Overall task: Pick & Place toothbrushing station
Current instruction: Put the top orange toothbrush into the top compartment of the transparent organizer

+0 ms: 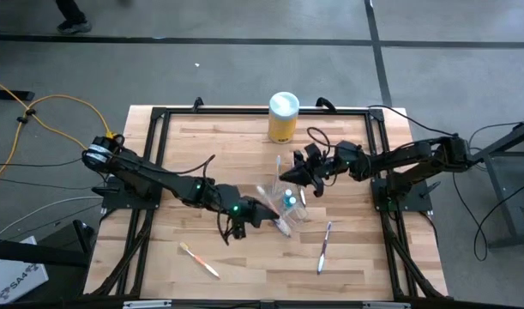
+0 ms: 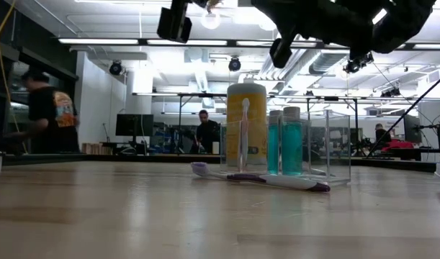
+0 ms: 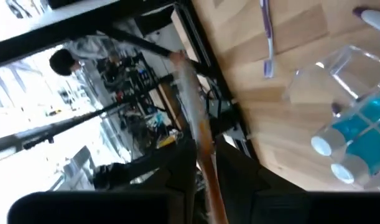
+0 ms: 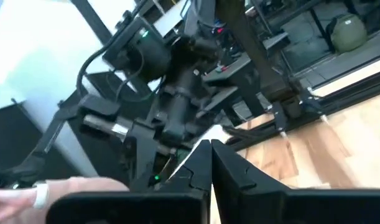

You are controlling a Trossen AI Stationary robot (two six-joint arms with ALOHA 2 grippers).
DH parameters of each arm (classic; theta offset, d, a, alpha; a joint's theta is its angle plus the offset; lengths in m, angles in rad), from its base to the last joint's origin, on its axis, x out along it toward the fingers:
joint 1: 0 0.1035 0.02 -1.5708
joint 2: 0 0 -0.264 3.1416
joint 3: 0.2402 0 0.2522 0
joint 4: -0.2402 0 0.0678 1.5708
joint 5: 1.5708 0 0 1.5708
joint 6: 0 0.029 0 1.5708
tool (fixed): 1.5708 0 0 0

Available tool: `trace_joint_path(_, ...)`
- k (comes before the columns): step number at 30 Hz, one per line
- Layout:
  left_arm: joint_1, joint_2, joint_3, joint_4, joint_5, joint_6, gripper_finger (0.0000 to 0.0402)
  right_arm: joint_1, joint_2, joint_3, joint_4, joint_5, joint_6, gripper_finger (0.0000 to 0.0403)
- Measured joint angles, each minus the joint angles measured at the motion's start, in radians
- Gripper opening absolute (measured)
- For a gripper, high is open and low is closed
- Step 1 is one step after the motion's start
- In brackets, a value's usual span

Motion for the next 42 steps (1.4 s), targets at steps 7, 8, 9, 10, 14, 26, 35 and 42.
trace_joint_path(7,0.005,0.0,0.0,0.004,-0.011,-0.009,0.003,0.001,0.0,0.0,-0.003,-0.015,0.002,0.0)
trace_joint_path(8,0.006,0.0,0.0,0.004,-0.017,-0.009,0.0016,0.001,0.0,0.0,-0.003,-0.016,0.003,0.0001)
trace_joint_path(9,0.005,0.0,0.0,0.004,-0.027,-0.009,0.0009,0.002,0.0,0.0,-0.003,-0.017,0.003,0.0001)
trace_joint_path(10,0.004,0.0,0.0,0.004,-0.032,-0.009,0.0005,0.002,0.0,0.0,-0.003,-0.018,0.003,0.0001)
trace_joint_path(14,0.0,0.0,0.0,-0.002,-0.041,-0.013,0.0001,0.002,0.0,0.0,-0.005,-0.022,0.004,0.0002)
trace_joint_path(26,-0.058,0.0,0.0,-0.021,-0.226,-0.126,0.0001,0.002,0.0,-0.001,-0.044,-0.032,0.005,0.0003)
trace_joint_path(35,-0.103,0.0,0.0,-0.028,-0.339,-0.371,0.0001,0.002,0.0,-0.001,-0.044,-0.053,-0.013,0.0003)
trace_joint_path(42,-0.144,0.0,0.0,-0.028,-0.39,-0.683,0.0001,0.002,0.0,-0.001,-0.042,-0.054,-0.041,0.0003)
